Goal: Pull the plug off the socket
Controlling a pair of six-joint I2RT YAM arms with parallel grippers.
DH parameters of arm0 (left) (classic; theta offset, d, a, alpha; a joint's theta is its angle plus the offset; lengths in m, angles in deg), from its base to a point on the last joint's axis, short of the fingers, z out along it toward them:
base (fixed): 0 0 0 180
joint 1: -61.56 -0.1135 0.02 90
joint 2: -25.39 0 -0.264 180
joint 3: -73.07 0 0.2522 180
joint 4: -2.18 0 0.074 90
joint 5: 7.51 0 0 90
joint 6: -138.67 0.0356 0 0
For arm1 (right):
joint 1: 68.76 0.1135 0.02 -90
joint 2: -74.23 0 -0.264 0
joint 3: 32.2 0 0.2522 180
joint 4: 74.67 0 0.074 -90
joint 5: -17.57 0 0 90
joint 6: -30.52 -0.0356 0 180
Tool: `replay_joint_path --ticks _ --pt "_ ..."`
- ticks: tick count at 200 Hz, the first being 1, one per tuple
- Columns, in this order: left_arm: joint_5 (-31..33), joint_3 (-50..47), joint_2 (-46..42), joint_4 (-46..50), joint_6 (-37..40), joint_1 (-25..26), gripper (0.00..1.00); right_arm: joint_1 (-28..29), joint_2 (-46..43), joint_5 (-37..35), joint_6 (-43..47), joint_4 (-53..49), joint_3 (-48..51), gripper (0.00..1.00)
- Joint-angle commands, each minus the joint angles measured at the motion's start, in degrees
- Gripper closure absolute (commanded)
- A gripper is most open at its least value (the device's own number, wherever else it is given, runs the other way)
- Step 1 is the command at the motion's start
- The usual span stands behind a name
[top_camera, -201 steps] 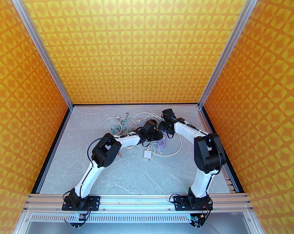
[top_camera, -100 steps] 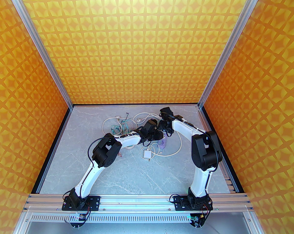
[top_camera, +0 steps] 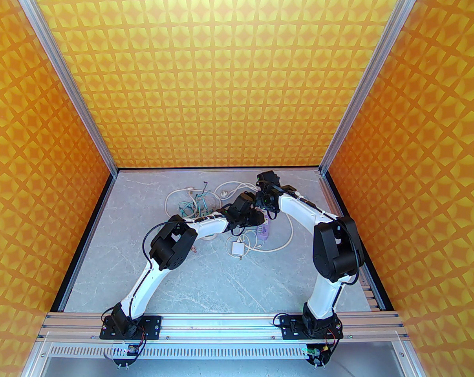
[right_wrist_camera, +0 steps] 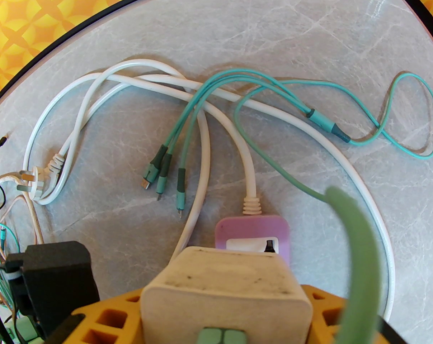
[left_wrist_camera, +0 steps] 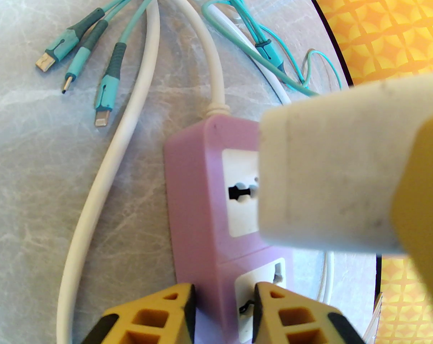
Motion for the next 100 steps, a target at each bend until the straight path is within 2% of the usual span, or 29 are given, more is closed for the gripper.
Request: replay_joint_path --ticks 1,70,86,100 --pt "0.2 -2.17 4.98 10.65 1.66 1.92 0.69 0.79 -1.55 -0.46 0.37 2.49 -2.15 0.63" --pt "1.18 -0.92 0.95 12.36 3.78 1.86 0.65 -4.12 -12.13 0.46 0.55 3.27 2.89 0.62" --pt "2.09 -0.03 -1.36 13.41 5.15 1.88 0.61 -5.85 -15.19 0.88 0.34 3.6 5.04 0.61" --pt "3.06 0.67 -3.65 14.17 6.31 1.86 0.54 -7.56 -17.73 1.57 0.09 4.52 7.49 0.61"
